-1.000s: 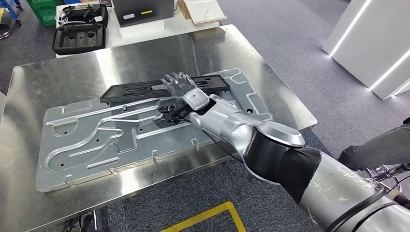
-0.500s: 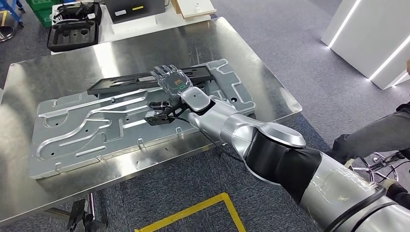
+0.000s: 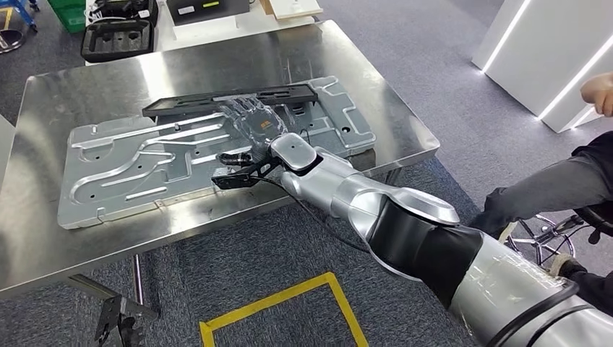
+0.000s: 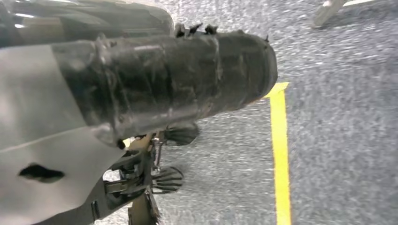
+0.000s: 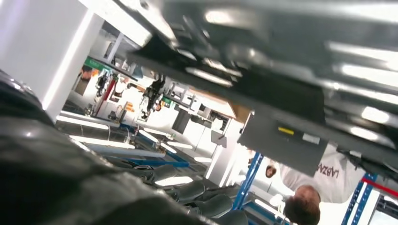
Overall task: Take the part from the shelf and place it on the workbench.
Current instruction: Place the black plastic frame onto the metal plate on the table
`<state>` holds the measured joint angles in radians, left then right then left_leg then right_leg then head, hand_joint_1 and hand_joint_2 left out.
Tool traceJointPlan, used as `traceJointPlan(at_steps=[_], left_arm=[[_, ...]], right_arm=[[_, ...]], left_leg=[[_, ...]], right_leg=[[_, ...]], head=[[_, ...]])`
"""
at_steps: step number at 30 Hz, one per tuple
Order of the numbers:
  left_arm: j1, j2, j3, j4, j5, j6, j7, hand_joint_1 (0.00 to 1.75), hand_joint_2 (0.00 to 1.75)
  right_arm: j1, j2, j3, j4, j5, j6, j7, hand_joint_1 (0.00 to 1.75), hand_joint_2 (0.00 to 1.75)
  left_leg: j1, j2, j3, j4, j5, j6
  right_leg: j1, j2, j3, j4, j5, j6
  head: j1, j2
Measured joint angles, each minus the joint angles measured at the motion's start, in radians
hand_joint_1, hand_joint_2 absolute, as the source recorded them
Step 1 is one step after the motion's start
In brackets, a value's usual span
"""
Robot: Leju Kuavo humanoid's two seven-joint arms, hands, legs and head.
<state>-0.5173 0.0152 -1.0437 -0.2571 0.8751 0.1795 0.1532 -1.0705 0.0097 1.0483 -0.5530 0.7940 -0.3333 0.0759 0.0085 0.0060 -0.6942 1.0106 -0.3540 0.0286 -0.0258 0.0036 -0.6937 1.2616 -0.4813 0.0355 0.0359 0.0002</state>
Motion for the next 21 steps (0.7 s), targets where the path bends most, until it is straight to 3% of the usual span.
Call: traceJointPlan(at_steps=[2, 3, 4, 6, 7, 8, 11, 12, 13, 14, 16, 18, 19, 20, 21], left_arm=[[0.000, 0.000, 0.000, 0.000, 0.000, 0.002, -0.002, 0.00, 0.00], [0.000, 0.000, 0.000, 0.000, 0.000, 0.003, -0.003, 0.00, 0.00], [0.000, 0.000, 0.000, 0.000, 0.000, 0.004, -0.005, 0.00, 0.00], [0.002, 0.000, 0.000, 0.000, 0.002, 0.009, -0.008, 0.00, 0.00], [0.004, 0.000, 0.000, 0.000, 0.004, 0.012, -0.009, 0.00, 0.00], [0.007, 0.000, 0.000, 0.000, 0.007, 0.016, -0.012, 0.00, 0.00], [0.012, -0.002, 0.000, 0.000, 0.013, 0.024, -0.023, 0.00, 0.00], [0.013, -0.003, 0.000, 0.000, 0.016, 0.026, -0.028, 0.00, 0.00], [0.015, -0.004, 0.000, 0.000, 0.020, 0.029, -0.033, 0.00, 0.00], [0.018, -0.004, 0.000, 0.000, 0.025, 0.032, -0.039, 0.00, 0.00], [0.023, -0.003, 0.000, 0.000, 0.031, 0.035, -0.049, 0.00, 0.00], [0.022, 0.000, 0.000, 0.000, 0.036, 0.037, -0.058, 0.00, 0.00], [0.021, 0.001, 0.000, 0.000, 0.038, 0.040, -0.062, 0.00, 0.00], [0.021, 0.002, 0.000, 0.000, 0.041, 0.043, -0.066, 0.00, 0.00], [0.023, 0.002, 0.000, -0.001, 0.046, 0.047, -0.070, 0.00, 0.00]], right_arm=[[0.001, -0.001, -0.004, -0.011, 0.000, -0.004, 0.000, 0.00, 0.00], [0.003, -0.001, -0.006, -0.018, 0.000, -0.008, 0.000, 0.00, 0.00], [0.005, -0.002, -0.008, -0.023, 0.000, -0.012, 0.000, 0.00, 0.00], [0.008, -0.005, -0.011, -0.035, -0.007, -0.024, 0.000, 0.00, 0.00], [0.010, -0.007, -0.015, -0.045, -0.019, -0.032, -0.002, 0.00, 0.00], [0.013, -0.008, -0.020, -0.058, -0.036, -0.043, -0.005, 0.00, 0.00], [0.033, -0.017, -0.047, -0.115, -0.126, -0.080, -0.032, 0.00, 0.00], [0.045, -0.023, -0.058, -0.138, -0.169, -0.091, -0.047, 0.00, 0.00], [0.061, -0.030, -0.071, -0.163, -0.216, -0.100, -0.065, 0.00, 0.00], [0.079, -0.040, -0.088, -0.193, -0.267, -0.108, -0.083, 0.00, 0.00], [0.114, -0.059, -0.129, -0.257, -0.347, -0.120, -0.111, 0.00, 0.00], [0.143, -0.080, -0.170, -0.319, -0.399, -0.133, -0.128, 0.00, 0.00], [0.159, -0.090, -0.188, -0.349, -0.424, -0.141, -0.137, 0.00, 0.00], [0.175, -0.100, -0.202, -0.375, -0.450, -0.150, -0.148, 0.00, 0.00], [0.198, -0.111, -0.219, -0.405, -0.486, -0.161, -0.163, 0.00, 0.00]], left_leg=[[0.000, -0.001, -0.027, 0.010, 0.018, -0.013], [-0.001, -0.001, -0.034, 0.015, 0.026, -0.020], [-0.001, -0.002, -0.037, 0.015, 0.034, -0.026], [0.002, -0.003, -0.040, 0.012, 0.046, -0.038], [0.005, -0.003, -0.049, 0.019, 0.031, -0.043], [0.007, -0.003, -0.061, 0.046, -0.004, -0.047], [0.007, -0.004, -0.109, 0.232, -0.155, -0.052], [0.007, -0.004, -0.113, 0.291, -0.173, -0.051], [0.006, -0.004, -0.105, 0.325, -0.168, -0.048], [0.003, -0.004, -0.080, 0.326, -0.147, -0.041], [-0.009, -0.005, 0.019, 0.233, -0.122, -0.021], [-0.023, -0.005, 0.136, 0.086, -0.155, -0.005], [-0.029, -0.005, 0.168, 0.036, -0.171, 0.000], [-0.032, -0.005, 0.182, 0.009, -0.175, 0.002], [-0.030, -0.005, 0.181, -0.003, -0.161, 0.005]], right_leg=[[0.000, 0.002, 0.096, -0.131, -0.007, 0.001], [0.001, 0.004, 0.124, -0.177, -0.022, -0.002], [0.005, 0.005, 0.135, -0.198, -0.032, -0.007], [0.007, 0.005, 0.123, -0.201, -0.019, -0.024], [0.008, 0.004, 0.114, -0.201, -0.007, -0.033], [0.007, 0.003, 0.103, -0.203, 0.006, -0.042], [0.011, 0.004, 0.063, -0.206, 0.045, -0.057], [0.014, 0.004, 0.048, -0.206, 0.057, -0.058], [0.018, 0.003, 0.033, -0.206, 0.069, -0.059], [0.020, 0.003, 0.017, -0.206, 0.081, -0.059], [0.023, 0.003, -0.011, -0.205, 0.104, -0.058], [0.023, 0.000, -0.025, -0.209, 0.125, -0.051], [0.020, -0.002, -0.025, -0.215, 0.136, -0.046], [0.019, -0.004, -0.023, -0.222, 0.145, -0.041], [0.018, -0.005, -0.020, -0.229, 0.154, -0.035]], head=[[0.000, 0.000], [0.000, 0.000], [-0.001, 0.000], [-0.001, 0.000], [-0.001, 0.000], [-0.001, 0.000], [-0.001, 0.000], [-0.001, 0.000], [-0.001, 0.000], [-0.001, 0.000], [-0.001, 0.000], [-0.001, 0.000], [-0.001, 0.000], [-0.001, 0.000], [-0.001, 0.000]])
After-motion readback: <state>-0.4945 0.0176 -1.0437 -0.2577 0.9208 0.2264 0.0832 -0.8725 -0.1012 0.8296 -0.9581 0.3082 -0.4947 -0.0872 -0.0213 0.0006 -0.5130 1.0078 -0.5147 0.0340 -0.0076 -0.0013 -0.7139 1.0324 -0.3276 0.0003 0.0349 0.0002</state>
